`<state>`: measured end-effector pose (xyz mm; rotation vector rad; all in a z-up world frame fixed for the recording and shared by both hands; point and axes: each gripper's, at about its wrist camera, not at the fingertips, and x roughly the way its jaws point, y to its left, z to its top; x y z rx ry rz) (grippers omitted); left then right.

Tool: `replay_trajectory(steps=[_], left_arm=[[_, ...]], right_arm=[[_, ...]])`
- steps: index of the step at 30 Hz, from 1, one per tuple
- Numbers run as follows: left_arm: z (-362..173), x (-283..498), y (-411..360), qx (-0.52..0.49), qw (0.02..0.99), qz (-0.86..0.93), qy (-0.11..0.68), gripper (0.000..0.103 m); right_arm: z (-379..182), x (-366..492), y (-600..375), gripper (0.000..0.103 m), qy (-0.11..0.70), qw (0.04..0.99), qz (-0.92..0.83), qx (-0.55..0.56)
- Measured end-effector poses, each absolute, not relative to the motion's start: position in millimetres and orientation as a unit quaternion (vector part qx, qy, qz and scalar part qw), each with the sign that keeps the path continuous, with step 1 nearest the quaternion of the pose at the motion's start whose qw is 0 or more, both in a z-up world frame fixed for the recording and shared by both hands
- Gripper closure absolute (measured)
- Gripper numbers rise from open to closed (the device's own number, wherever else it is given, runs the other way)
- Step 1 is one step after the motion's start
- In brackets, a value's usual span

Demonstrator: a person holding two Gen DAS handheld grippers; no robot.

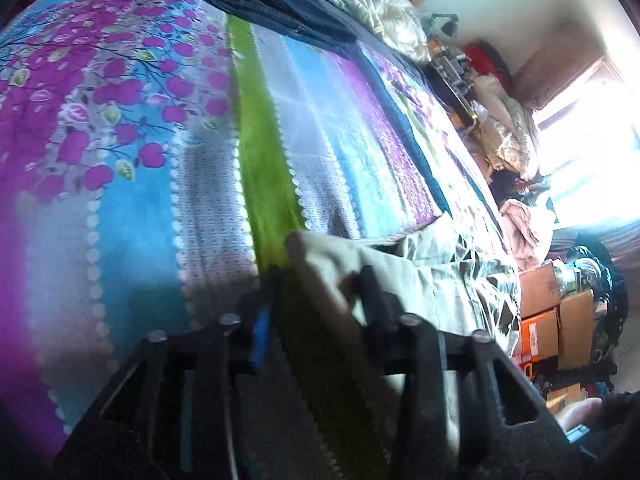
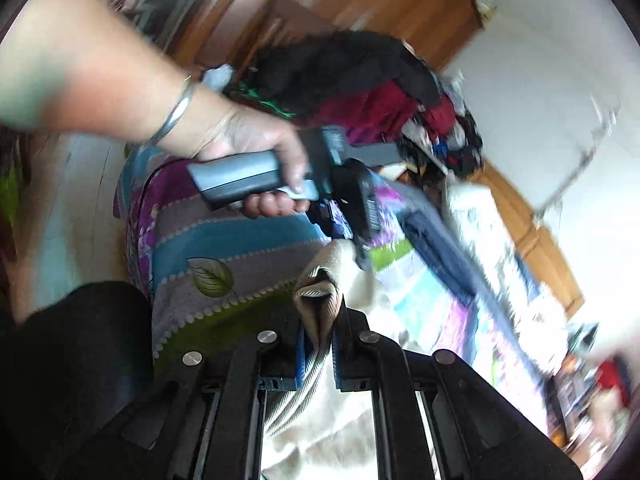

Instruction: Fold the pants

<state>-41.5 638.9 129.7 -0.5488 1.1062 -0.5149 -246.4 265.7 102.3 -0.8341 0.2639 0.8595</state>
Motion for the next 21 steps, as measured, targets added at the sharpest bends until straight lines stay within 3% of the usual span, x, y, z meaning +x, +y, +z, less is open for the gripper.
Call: replay_trajectory(steps=[4, 10, 15, 21], left_arm=[[158, -55, 632, -0.250, 0.801, -0.251, 0.482, 0.091], [237, -62, 596, -0.278, 0.827, -0.277, 0.403, 0.093], [299, -57, 498, -0.266, 0.830, -0.328, 0.365, 0.093], [336, -58, 319, -0.213, 0.797, -0.432, 0.365, 0.093]], right_arm=[[123, -232, 237, 0.093, 0.145, 0.838, 0.404, -0.337], [159, -215, 156, 0.093, 0.187, 0.873, 0.385, -0.235], [181, -202, 42, 0.093, 0.223, 0.911, 0.327, -0.117], [171, -195, -140, 0.093, 0.270, 0.941, 0.195, 0.068]])
